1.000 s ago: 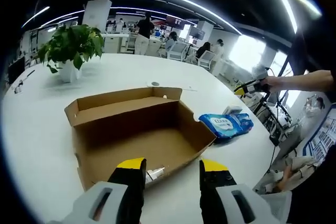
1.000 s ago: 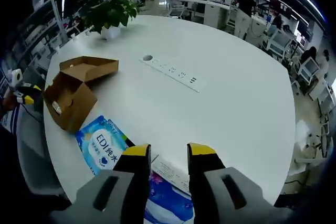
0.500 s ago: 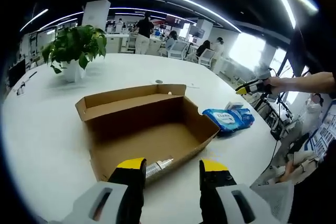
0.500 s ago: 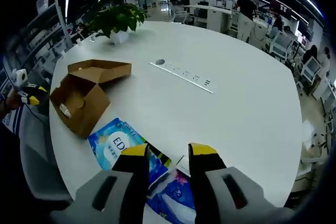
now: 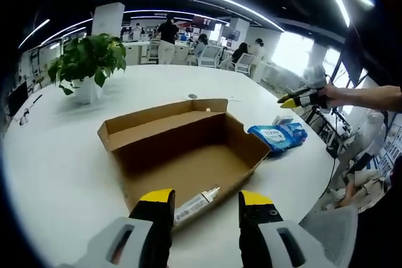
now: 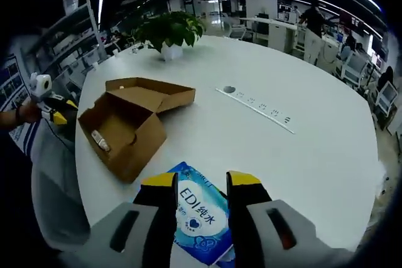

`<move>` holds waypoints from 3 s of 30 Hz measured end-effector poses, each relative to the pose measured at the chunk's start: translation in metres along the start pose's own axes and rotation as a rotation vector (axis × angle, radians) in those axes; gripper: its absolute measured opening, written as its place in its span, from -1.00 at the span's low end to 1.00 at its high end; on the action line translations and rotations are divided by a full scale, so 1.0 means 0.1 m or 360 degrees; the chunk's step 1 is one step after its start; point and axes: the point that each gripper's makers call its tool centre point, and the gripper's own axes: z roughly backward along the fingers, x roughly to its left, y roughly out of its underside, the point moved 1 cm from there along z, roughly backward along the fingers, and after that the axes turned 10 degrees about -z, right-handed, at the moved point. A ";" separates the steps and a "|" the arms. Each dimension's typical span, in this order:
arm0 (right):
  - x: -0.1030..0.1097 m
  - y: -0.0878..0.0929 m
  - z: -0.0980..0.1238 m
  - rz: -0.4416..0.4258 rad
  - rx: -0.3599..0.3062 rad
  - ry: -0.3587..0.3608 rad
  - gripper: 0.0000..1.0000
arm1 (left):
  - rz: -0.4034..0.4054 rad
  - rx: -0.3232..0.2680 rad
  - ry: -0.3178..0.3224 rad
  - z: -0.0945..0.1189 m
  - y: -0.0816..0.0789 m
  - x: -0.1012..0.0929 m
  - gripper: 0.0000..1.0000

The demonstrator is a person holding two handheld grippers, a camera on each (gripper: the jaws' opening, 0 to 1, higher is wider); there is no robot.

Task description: Operate the shoe box by opening the lid, removing the specified soft item, and placing it in the target area until the item is outside and the box remains undamaged.

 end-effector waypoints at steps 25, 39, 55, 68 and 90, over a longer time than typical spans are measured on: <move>0.96 0.34 0.07 0.0011 -0.0086 -0.0231 -0.34 | -0.0339 0.0301 0.0165 -0.42 0.16 0.29 -0.18; 1.16 0.84 0.21 -0.0049 -0.0025 -0.0248 -0.25 | -0.0536 0.0496 0.0428 -0.76 0.33 0.22 -0.16; 1.07 1.14 0.41 -0.0142 -0.0016 -0.0188 -0.22 | -0.0698 0.0612 0.0741 -0.99 0.50 0.13 -0.05; 1.09 1.22 0.46 -0.0158 0.0008 -0.0171 -0.23 | -0.0964 0.0658 0.0759 -1.07 0.51 0.10 0.11; 1.19 1.25 0.43 -0.0209 -0.0019 -0.0177 -0.26 | -0.1306 0.0740 0.0778 -1.04 0.67 0.06 -0.40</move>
